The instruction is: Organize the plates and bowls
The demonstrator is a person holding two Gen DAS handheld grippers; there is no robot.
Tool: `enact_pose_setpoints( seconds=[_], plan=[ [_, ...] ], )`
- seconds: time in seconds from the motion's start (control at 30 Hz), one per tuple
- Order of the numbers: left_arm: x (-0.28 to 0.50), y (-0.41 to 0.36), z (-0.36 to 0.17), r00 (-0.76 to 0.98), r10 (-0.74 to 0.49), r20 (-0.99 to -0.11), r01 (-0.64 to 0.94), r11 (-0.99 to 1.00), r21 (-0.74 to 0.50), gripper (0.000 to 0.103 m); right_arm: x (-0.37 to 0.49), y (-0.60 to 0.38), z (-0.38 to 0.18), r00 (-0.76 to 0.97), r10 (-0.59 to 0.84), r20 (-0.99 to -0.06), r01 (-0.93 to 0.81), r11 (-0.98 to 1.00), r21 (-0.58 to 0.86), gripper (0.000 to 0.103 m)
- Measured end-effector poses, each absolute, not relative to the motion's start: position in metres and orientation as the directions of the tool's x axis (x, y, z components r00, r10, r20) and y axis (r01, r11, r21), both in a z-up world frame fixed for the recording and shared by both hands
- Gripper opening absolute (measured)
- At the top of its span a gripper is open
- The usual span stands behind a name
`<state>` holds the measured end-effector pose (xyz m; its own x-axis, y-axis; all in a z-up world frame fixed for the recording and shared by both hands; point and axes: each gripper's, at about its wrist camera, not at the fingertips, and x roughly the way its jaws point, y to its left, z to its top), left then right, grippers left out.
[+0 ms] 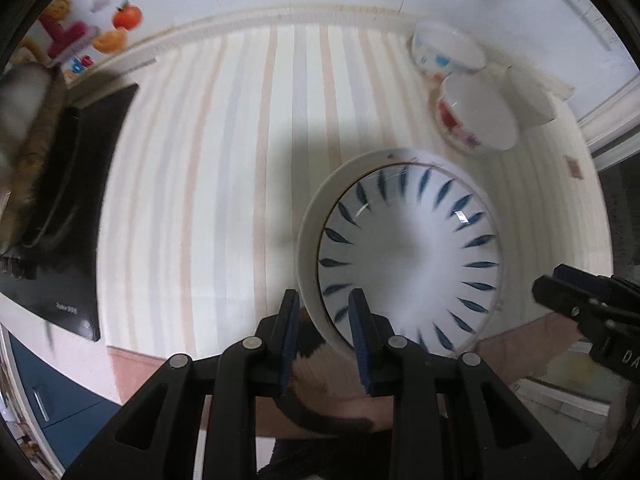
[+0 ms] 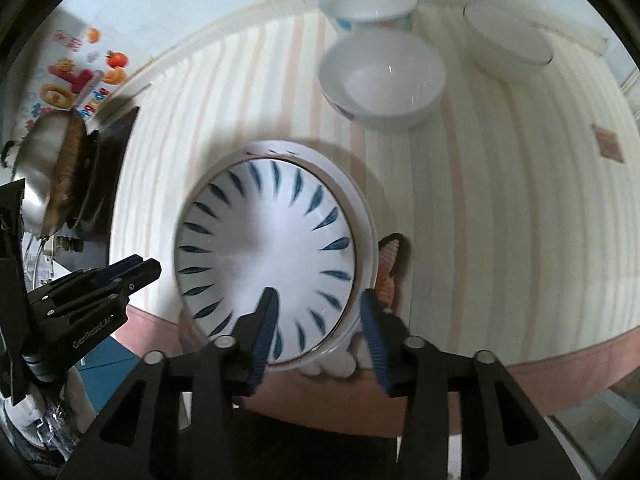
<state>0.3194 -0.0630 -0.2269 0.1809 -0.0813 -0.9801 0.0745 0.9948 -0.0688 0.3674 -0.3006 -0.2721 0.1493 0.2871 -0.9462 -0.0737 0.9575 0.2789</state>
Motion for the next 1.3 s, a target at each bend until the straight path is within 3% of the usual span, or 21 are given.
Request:
enact_pose_setpoints(
  seconds=[0.23, 0.27, 0.37, 0.4, 0.5, 0.97, 1.3],
  plan=[
    [0.274, -0.061, -0.165, 0.309, -0.117, -0.944, 0.093, 0.991, -0.093, 0.035, 0.315, -0.293, -0.207, 0.271, 0.293, -0.917, -0.106, 0.956, 0.275, 0.078],
    [0.269, -0.059, -0.16, 0.324, -0.115, -0.939, 0.091, 0.992, -0.091, 0.043, 0.309, -0.292, -0.199, 0.286, 0.29, -0.913, -0.11, 0.957, 0.269, 0.079],
    [0.255, -0.058, -0.146, 0.371, -0.089, -0.924, 0.086, 0.994, -0.061, 0.083, 0.29, -0.289, -0.177, 0.331, 0.264, -0.906, -0.114, 0.964, 0.24, 0.087],
    [0.25, -0.058, -0.143, 0.383, -0.083, -0.92, 0.081, 0.995, -0.056, 0.086, 0.282, -0.289, -0.168, 0.349, 0.259, -0.901, -0.115, 0.966, 0.233, 0.089],
    [0.235, -0.056, -0.133, 0.399, -0.1, -0.912, 0.085, 0.994, -0.072, 0.091, 0.265, -0.288, -0.152, 0.39, 0.252, -0.886, -0.12, 0.968, 0.222, 0.091],
    [0.169, -0.061, -0.091, 0.471, -0.128, -0.873, 0.099, 0.991, -0.092, 0.093, 0.186, -0.298, -0.105, 0.506, 0.221, -0.834, -0.097, 0.975, 0.2, 0.096],
    [0.198, -0.077, -0.091, 0.526, -0.138, -0.839, 0.126, 0.989, -0.084, 0.093, 0.203, -0.324, -0.107, 0.52, 0.313, -0.795, -0.098, 0.946, 0.309, 0.097]
  ],
)
